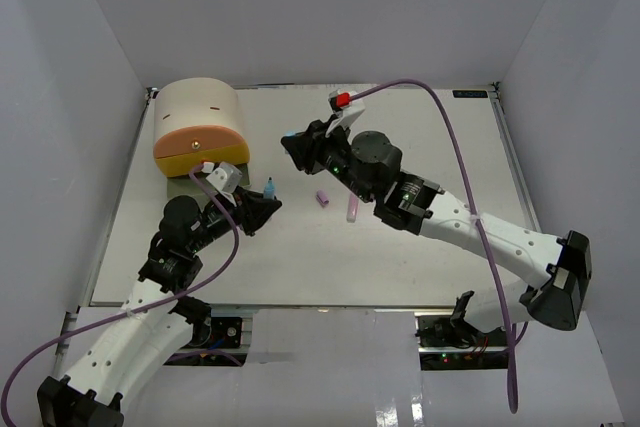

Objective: Sort the stationery into containers
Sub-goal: Close the pen cap on the pen.

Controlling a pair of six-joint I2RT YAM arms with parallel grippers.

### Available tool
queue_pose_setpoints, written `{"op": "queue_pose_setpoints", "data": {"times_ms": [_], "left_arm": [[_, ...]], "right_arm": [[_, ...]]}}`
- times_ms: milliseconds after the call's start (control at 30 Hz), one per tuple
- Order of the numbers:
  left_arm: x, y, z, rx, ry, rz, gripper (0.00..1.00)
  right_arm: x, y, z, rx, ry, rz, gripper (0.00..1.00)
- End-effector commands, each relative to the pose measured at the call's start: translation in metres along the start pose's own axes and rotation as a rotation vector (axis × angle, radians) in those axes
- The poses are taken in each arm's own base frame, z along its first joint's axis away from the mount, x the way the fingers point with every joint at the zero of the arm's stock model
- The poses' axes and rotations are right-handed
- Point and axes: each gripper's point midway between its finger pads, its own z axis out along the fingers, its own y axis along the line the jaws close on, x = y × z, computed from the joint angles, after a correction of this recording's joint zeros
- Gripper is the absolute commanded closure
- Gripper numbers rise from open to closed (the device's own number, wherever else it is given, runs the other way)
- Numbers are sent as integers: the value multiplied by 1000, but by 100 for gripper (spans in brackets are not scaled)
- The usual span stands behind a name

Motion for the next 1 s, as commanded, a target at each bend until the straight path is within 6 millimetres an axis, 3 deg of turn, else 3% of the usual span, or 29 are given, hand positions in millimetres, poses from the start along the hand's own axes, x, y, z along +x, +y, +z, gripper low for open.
{"op": "queue_pose_setpoints", "data": {"times_ms": [0,233,967], "left_arm": [[-5,-3,-1,20,-24,18,93],[-9,-1,-3,1,-45,24,93],[-12,0,-5,-16,-70,25,92]], "right_arm": [[-36,30,7,-65,-142,33,86],[-14,46,13,-62,-124,27,86],[30,51,17,-33,-65,12,87]]}}
